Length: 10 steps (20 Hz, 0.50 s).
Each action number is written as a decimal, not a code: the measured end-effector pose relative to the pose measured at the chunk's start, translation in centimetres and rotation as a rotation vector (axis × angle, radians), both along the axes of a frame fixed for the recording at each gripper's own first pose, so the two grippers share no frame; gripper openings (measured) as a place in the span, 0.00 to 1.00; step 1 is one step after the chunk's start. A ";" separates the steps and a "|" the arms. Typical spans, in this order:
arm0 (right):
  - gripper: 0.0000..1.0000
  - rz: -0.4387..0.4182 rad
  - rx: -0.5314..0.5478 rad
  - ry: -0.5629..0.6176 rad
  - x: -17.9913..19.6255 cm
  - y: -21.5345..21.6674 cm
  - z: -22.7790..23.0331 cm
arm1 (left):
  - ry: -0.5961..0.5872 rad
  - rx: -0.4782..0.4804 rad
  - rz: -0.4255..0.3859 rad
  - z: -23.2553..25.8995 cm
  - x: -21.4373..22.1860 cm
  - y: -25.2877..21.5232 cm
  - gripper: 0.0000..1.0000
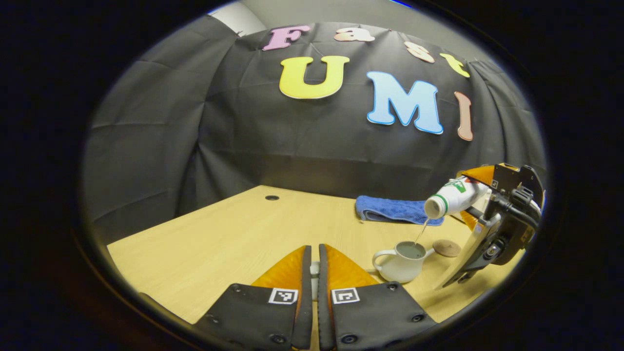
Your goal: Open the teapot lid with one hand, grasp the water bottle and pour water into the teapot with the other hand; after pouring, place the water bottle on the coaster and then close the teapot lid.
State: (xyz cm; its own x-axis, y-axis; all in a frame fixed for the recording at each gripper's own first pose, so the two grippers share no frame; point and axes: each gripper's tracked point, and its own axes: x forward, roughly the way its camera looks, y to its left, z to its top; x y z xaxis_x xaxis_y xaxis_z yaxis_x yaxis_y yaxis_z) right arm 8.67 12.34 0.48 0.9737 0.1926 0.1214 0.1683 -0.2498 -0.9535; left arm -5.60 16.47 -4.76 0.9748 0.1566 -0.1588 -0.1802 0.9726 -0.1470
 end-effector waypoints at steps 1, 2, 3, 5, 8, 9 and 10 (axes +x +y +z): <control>0.78 0.001 -0.002 0.000 0.0 0.0 0.0 | 0.001 0.000 0.000 0.1 0.0 0.0 0.12; 0.78 0.003 -0.004 -0.001 0.0 0.0 0.1 | 0.001 -0.001 0.000 0.1 -0.1 0.0 0.12; 0.78 0.004 -0.005 -0.001 0.0 0.0 0.1 | 0.002 -0.001 -0.002 0.1 0.0 0.0 0.12; 0.78 0.006 -0.009 0.002 0.1 0.1 0.1 | 0.003 0.000 -0.002 0.0 -0.1 0.0 0.12; 0.78 0.007 -0.013 0.002 0.1 0.1 0.2 | 0.005 0.002 -0.002 0.0 0.0 0.0 0.12; 0.78 0.007 -0.017 0.004 0.1 0.1 0.2 | 0.005 0.002 -0.002 0.0 0.0 0.0 0.12; 0.78 0.008 -0.019 0.004 0.2 0.1 0.2 | 0.006 0.002 -0.002 0.0 -0.1 0.0 0.11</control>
State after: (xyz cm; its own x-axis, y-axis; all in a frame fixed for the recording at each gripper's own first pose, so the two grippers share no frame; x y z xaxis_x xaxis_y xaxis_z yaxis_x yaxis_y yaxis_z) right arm 8.88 12.47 0.69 0.9726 0.2027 0.1136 0.1664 -0.2668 -0.9493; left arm -5.66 16.48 -4.80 0.9741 0.1551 -0.1644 -0.1792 0.9733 -0.1435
